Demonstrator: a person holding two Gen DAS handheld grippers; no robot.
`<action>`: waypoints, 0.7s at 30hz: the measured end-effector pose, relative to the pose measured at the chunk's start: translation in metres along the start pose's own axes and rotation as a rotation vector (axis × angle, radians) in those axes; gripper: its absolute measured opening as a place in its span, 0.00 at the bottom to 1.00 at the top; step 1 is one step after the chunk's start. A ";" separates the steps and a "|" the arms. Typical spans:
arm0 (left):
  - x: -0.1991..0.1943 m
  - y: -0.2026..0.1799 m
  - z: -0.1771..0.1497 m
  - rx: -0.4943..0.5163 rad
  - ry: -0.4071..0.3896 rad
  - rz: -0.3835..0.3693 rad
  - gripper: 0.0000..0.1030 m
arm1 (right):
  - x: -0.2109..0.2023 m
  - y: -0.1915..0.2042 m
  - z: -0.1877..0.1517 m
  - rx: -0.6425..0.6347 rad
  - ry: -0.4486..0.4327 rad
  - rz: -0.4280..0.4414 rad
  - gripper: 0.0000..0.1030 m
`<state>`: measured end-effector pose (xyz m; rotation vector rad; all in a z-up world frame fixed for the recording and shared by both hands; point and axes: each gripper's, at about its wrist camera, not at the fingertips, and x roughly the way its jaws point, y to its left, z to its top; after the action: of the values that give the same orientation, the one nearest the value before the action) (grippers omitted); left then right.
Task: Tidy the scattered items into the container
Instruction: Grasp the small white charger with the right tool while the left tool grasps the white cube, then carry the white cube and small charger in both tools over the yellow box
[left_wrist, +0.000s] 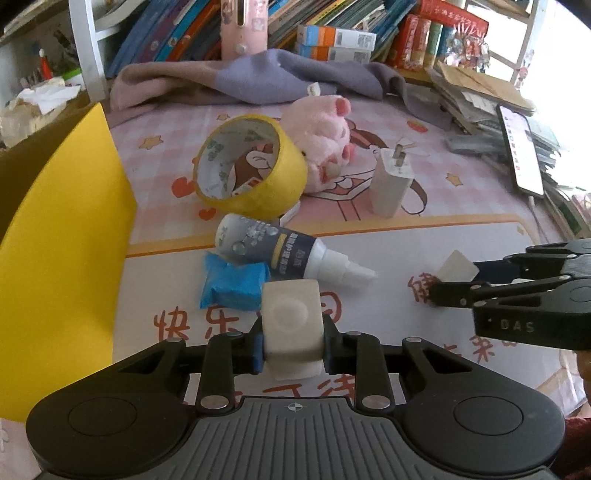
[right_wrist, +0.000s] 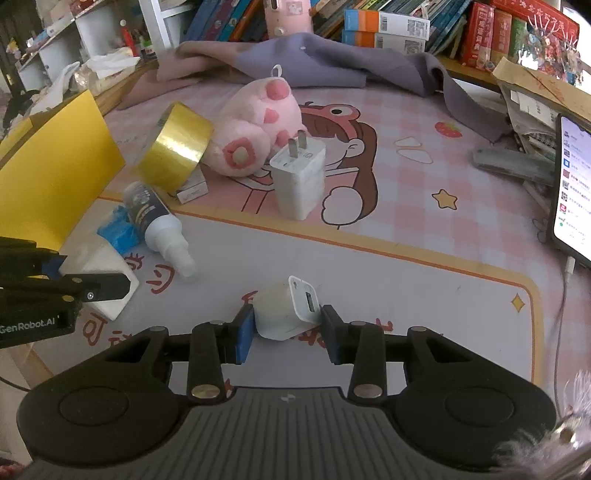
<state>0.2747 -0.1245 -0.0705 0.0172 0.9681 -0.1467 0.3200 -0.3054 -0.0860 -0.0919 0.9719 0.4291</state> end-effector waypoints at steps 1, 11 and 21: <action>-0.003 -0.001 0.000 0.003 -0.005 0.005 0.26 | -0.001 0.001 -0.001 -0.001 -0.003 0.002 0.35; -0.053 -0.001 0.001 -0.011 -0.084 0.013 0.26 | -0.032 0.015 0.004 -0.035 -0.068 0.069 0.35; -0.101 0.009 -0.013 -0.014 -0.135 -0.066 0.26 | -0.075 0.039 -0.002 -0.041 -0.096 0.079 0.35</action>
<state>0.2092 -0.1026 0.0043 -0.0376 0.8354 -0.1997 0.2664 -0.2938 -0.0212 -0.0697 0.8744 0.5218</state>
